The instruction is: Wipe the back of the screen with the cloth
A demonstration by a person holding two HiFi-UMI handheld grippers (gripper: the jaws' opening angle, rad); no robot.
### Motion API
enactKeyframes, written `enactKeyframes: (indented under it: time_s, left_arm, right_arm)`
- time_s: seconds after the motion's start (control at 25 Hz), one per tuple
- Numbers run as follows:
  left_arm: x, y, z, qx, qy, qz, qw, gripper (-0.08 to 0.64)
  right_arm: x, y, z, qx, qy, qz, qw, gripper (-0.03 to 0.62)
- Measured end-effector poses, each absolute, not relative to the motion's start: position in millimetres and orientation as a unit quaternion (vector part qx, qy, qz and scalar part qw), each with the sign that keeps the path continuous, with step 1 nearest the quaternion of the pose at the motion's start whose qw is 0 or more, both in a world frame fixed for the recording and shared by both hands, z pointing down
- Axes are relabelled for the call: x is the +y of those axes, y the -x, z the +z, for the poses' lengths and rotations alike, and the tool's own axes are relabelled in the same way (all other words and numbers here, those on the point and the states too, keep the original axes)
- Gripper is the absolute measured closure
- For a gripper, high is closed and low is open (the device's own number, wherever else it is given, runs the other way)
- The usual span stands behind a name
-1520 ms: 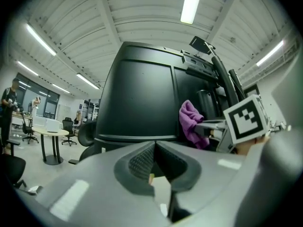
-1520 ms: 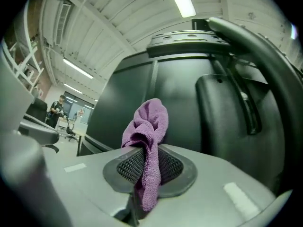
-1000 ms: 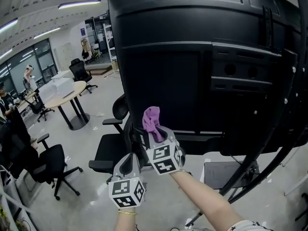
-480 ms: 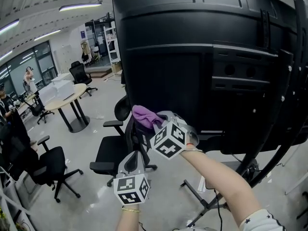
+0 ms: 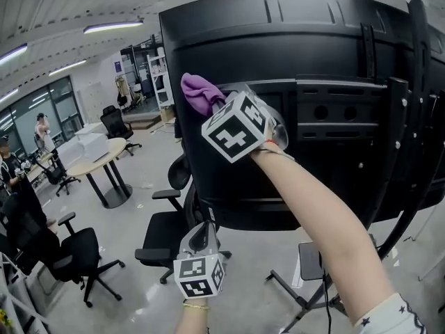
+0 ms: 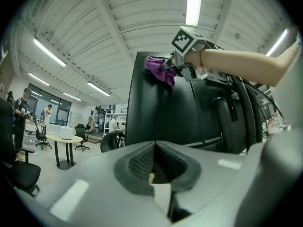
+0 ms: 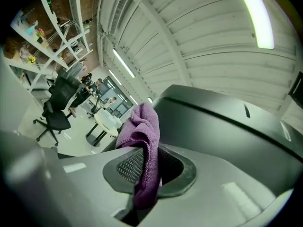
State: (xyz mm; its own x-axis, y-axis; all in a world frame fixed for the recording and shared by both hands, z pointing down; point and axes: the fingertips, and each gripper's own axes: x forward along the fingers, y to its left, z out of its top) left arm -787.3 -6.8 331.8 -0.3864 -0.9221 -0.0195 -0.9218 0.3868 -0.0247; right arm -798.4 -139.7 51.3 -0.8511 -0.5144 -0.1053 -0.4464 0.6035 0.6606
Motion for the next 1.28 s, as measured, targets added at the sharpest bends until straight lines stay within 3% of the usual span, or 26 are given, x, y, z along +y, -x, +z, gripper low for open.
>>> enactKeyframes:
  time_s: [0.28,0.44,0.6,0.88,1.28]
  left_arm:
    - [7.9,789.7,327.6,0.836,0.549,-0.011,0.023,0.552]
    - [14.5,792.8,324.8,0.839,0.544,-0.006,0.024,0.552]
    - [20.5,787.8,318.5,0.840,0.541,-0.004,0.028,0.552]
    - [26.3,764.6,309.9,0.835,0.548,0.014,0.033,0.552]
    - [27.8,744.7,338.9,0.833,0.552,0.025,0.008,0.552]
  right_arm:
    - [-148.3,783.0,-54.2,-0.863,-0.345,-0.369,-0.018,0.538]
    - [-148.1,776.6,-69.4,-0.855,-0.352,-0.380,-0.023,0.538]
    - [-114.3,762.5,-55.3,-0.887,-0.301,-0.340,-0.085,0.538]
    - [-74.6,712.5,86.5,-0.944,-0.206,-0.216,-0.144,0.538]
    - [-66.6,665.6,321.0,-0.974,-0.198,-0.094,-0.056,0.541]
